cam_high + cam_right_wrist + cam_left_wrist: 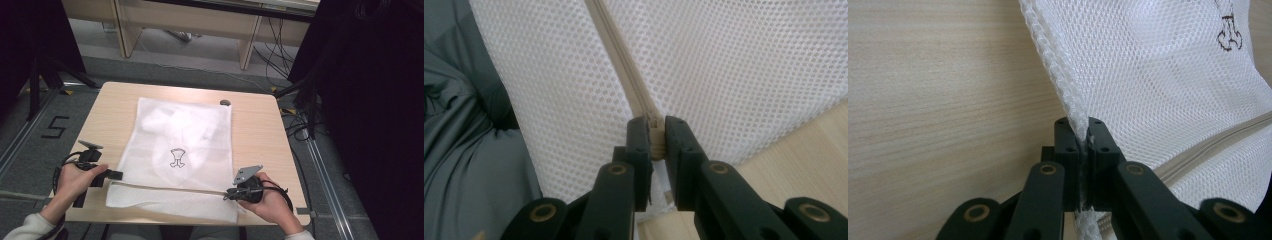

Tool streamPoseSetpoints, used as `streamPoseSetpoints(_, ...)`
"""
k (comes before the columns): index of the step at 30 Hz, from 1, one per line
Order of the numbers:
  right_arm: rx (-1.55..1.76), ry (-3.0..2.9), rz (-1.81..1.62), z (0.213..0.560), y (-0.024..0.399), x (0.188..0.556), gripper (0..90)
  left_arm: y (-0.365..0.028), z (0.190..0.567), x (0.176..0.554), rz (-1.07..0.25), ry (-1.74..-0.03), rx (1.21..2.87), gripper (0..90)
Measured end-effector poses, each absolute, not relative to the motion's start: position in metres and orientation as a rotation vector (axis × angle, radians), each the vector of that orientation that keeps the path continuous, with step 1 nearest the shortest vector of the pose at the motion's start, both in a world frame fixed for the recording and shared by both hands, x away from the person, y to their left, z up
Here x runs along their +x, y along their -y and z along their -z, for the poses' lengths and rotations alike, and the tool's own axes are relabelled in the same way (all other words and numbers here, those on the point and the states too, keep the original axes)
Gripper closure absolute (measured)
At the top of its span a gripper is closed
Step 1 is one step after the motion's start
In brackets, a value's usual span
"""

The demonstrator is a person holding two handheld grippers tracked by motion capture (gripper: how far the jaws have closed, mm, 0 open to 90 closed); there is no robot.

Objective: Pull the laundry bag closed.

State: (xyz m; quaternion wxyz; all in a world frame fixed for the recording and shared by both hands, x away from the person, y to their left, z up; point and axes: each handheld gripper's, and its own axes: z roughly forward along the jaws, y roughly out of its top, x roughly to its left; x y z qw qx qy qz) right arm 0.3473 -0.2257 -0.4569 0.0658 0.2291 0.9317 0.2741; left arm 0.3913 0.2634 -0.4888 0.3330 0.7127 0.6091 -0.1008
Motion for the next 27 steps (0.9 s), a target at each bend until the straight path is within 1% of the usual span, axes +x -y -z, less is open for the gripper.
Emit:
streamPoseSetpoints(8, 0.716, -2.806, -0.834, 0.4574, 0.2303, 0.3466, 82.4, -0.2633, 0.4890, 0.3913, 0.263, -1.589, 1.858, 85.0)
streamPoseSetpoints(9, 0.717, -2.810, -0.835, 0.4576, 0.2305, 0.3465, 82.4, -0.2604, 0.4874, 0.3896, 0.286, -1.641, 1.819, 85.0)
streamPoseSetpoints(11, 0.718, -2.821, -0.811, 0.4573, 0.2306, 0.3458, 82.4, -0.2636, 0.4890, 0.3913, 0.261, -1.588, 1.860, 85.0)
streamPoseSetpoints(18, 0.729, -2.824, -0.819, 0.4590, 0.2325, 0.3459, 82.4, -0.2633, 0.4890, 0.3912, 0.257, -1.590, 1.861, 84.9)
streamPoseSetpoints(22, 0.673, -2.820, -0.801, 0.4597, 0.2348, 0.3482, 82.4, -0.2631, 0.4891, 0.3913, 0.259, -1.591, 1.860, 84.9)
streamPoseSetpoints(23, 0.722, -2.835, -0.783, 0.4588, 0.2348, 0.3461, 82.4, -0.2633, 0.4891, 0.3913, 0.262, -1.590, 1.859, 84.9)
streamPoseSetpoints(27, 0.718, -2.839, -0.781, 0.4601, 0.2351, 0.3466, 82.3, -0.2634, 0.4894, 0.3913, 0.263, -1.589, 1.858, 84.9)
